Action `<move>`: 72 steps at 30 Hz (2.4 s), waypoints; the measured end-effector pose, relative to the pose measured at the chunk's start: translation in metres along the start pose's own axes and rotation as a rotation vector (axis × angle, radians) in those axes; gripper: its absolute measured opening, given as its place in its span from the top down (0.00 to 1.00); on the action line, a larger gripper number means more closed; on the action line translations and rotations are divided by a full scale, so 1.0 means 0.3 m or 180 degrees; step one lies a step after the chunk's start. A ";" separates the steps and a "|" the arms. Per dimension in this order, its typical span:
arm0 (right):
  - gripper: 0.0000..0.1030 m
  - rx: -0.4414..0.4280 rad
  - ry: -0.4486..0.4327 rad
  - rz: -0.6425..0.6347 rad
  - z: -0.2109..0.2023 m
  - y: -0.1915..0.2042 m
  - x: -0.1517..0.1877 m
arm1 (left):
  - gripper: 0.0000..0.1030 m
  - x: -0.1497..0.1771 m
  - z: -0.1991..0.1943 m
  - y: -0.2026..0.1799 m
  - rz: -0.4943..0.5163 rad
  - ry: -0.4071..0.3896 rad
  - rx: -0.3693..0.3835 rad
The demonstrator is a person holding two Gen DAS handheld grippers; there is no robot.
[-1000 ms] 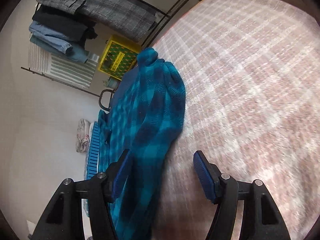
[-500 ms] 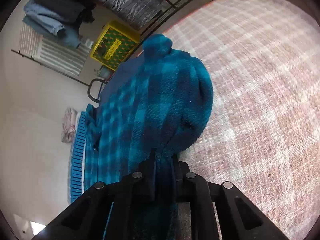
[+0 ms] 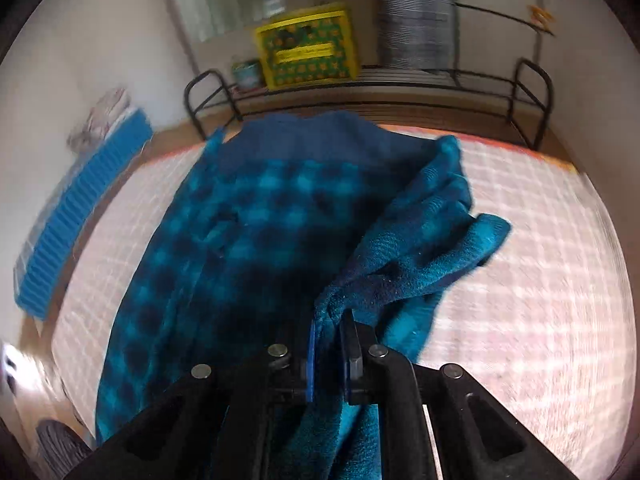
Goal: Fold large clothes
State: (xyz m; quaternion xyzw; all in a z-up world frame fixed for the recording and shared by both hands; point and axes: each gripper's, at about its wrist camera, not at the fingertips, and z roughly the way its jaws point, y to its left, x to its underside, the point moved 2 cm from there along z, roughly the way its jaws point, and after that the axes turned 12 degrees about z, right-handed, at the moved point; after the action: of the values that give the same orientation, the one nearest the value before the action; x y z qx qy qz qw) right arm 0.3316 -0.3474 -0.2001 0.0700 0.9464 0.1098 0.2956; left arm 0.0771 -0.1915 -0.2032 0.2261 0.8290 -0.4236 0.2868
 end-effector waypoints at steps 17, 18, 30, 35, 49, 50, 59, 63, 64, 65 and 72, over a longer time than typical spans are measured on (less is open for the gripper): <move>0.73 0.0188 0.0542 -0.1007 0.292 0.402 0.167 | 0.91 0.136 -0.136 0.195 -0.0460 0.0074 -0.0261; 0.72 0.0020 0.0535 -0.0955 0.243 0.389 0.161 | 0.91 0.137 -0.137 0.195 -0.0451 0.0076 -0.0260; 0.55 0.0011 0.0107 -0.0430 0.027 0.071 -0.094 | 0.91 0.116 -0.101 0.201 -0.0383 0.0128 -0.0238; 0.57 0.0326 0.0161 -0.0545 0.180 0.087 -0.180 | 0.91 0.097 -0.120 0.225 -0.0393 0.0136 -0.0203; 0.95 0.0523 0.0065 -0.0928 0.336 0.322 -0.328 | 0.91 0.082 -0.124 0.278 -0.0445 0.0163 -0.0092; 0.95 0.0624 0.0134 -0.0981 0.399 0.334 -0.317 | 0.91 0.083 -0.125 0.285 -0.0466 0.0166 -0.0088; 0.85 0.0357 0.0357 -0.0590 0.493 0.284 -0.296 | 0.91 0.083 -0.143 0.301 -0.0566 0.0167 -0.0088; 0.75 -0.0167 0.0191 -0.0373 0.262 0.226 -0.304 | 0.91 0.083 -0.146 0.292 -0.0559 0.0183 -0.0098; 0.75 -0.0285 0.0141 -0.0304 0.183 0.200 -0.293 | 0.91 0.082 -0.148 0.290 -0.0554 0.0183 -0.0106; 0.75 -0.0414 0.0097 -0.0227 0.097 0.167 -0.273 | 0.91 0.082 -0.152 0.286 -0.0541 0.0180 -0.0119; 0.71 -0.0686 -0.0076 -0.0060 -0.348 -0.077 0.086 | 0.91 0.092 -0.221 0.247 -0.0417 0.0166 -0.0316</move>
State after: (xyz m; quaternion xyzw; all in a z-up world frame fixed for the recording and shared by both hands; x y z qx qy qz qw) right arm 0.2491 -0.3821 -0.1364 0.0302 0.9261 0.2073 0.3137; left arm 0.0838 -0.0928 -0.2323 0.1678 0.8692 -0.3937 0.2477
